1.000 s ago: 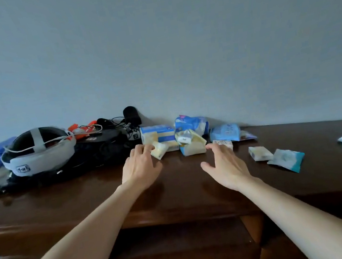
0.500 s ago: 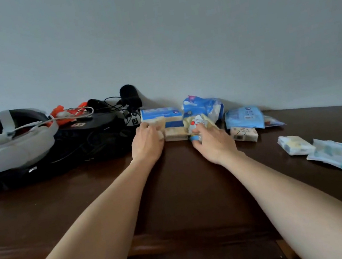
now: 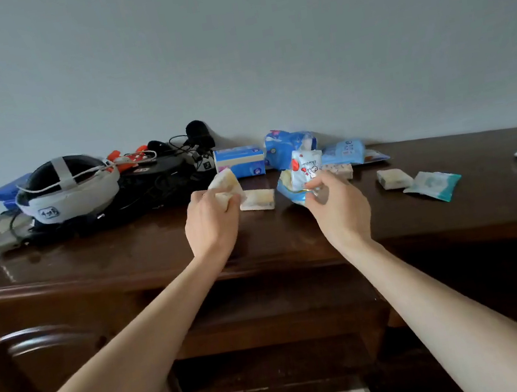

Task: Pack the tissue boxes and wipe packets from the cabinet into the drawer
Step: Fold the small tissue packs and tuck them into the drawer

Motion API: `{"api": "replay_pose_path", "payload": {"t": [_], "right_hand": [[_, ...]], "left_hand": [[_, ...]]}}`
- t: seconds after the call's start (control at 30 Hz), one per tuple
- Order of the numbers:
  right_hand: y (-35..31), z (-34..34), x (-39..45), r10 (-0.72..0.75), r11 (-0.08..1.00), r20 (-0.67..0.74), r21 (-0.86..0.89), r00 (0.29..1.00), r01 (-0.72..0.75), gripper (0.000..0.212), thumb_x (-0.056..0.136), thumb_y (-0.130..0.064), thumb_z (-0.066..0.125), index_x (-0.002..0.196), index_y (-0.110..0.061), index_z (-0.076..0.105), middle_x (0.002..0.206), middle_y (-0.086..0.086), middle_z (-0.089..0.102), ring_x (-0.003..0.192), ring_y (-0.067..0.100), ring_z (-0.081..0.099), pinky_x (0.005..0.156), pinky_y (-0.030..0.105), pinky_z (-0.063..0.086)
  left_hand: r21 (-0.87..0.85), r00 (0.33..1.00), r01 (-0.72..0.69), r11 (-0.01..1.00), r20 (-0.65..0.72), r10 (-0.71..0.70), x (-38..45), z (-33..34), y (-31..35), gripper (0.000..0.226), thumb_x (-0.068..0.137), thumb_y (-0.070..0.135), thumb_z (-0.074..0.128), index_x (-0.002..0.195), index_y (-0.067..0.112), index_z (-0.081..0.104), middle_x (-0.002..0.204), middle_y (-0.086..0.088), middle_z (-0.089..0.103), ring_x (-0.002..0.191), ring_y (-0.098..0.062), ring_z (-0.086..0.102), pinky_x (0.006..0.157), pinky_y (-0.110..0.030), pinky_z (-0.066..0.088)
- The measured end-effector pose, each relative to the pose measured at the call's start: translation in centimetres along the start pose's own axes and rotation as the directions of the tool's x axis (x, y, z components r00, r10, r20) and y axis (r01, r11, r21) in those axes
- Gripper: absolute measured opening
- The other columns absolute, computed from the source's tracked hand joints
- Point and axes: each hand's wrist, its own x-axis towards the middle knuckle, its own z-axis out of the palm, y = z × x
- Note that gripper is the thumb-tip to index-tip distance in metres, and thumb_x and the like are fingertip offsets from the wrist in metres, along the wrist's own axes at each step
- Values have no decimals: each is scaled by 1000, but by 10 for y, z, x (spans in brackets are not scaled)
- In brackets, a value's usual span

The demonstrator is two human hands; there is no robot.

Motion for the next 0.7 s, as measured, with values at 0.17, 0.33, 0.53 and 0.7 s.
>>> {"api": "replay_pose_path", "payload": {"t": [0.17, 0.33, 0.53, 0.7], "right_hand": [[-17, -39, -62, -79, 953, -130, 282, 988, 114, 16, 87, -23, 72, 102, -27, 70, 110, -11, 71, 105, 8, 66, 75, 2, 39], [-3, -61, -160, -191, 878, -153, 415, 970, 239, 19, 87, -14, 76, 106, -19, 73, 121, -6, 68, 106, 13, 68, 82, 29, 57], [44, -43, -283, -180, 878, 64, 461, 982, 131, 19, 91, -25, 75, 105, -13, 72, 126, 1, 67, 108, 16, 70, 73, 32, 61], [63, -7, -349, -81, 898, 390, 428, 917, -102, 21, 82, -32, 80, 99, -22, 73, 113, -14, 69, 99, -6, 65, 70, 23, 58]], "left_hand": [[-251, 1000, -17, 968, -13, 14, -76, -34, 21, 32, 94, 44, 61, 114, 21, 69, 115, 8, 56, 83, -5, 60, 74, -27, 45], [-481, 999, 50, 875, 42, -34, -161, -58, 12, 12, 94, 52, 62, 102, 43, 60, 114, 14, 60, 98, 6, 61, 82, -19, 51], [-594, 804, 594, 542, 432, -409, -268, -36, -68, 36, 94, 41, 69, 118, 14, 69, 118, -13, 69, 102, -24, 72, 69, -42, 65], [-496, 565, 821, 281, 639, -523, -317, -7, -125, 42, 70, 47, 82, 102, 19, 77, 108, -12, 78, 100, -25, 75, 87, -44, 62]]}}
